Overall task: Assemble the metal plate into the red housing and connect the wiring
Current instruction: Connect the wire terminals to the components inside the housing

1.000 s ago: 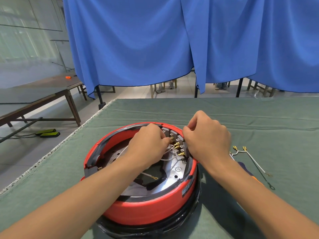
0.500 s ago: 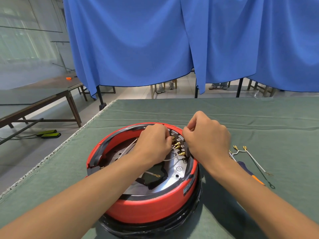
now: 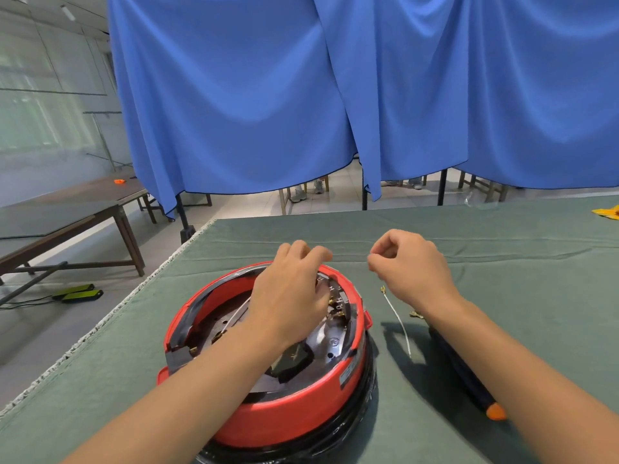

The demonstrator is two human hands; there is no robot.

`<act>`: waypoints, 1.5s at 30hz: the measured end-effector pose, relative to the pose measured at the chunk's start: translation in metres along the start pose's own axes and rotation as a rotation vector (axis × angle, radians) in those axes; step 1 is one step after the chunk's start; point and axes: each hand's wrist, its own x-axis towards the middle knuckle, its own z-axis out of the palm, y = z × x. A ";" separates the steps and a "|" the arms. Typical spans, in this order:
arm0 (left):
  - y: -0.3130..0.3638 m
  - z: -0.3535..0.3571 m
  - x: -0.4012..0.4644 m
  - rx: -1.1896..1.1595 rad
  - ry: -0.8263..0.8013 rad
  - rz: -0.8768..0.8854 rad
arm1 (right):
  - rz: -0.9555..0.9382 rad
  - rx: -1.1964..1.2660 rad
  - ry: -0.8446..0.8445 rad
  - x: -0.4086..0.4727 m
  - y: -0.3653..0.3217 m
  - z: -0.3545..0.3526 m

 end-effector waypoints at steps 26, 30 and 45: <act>-0.004 0.017 0.026 -0.003 -0.220 0.019 | 0.102 -0.388 -0.159 -0.009 0.040 0.010; -0.004 0.016 0.030 0.064 -0.329 0.015 | 0.235 -0.139 -0.062 -0.008 0.036 0.003; 0.000 0.010 0.037 0.293 -0.364 0.085 | 0.427 0.674 -0.321 -0.006 0.030 0.001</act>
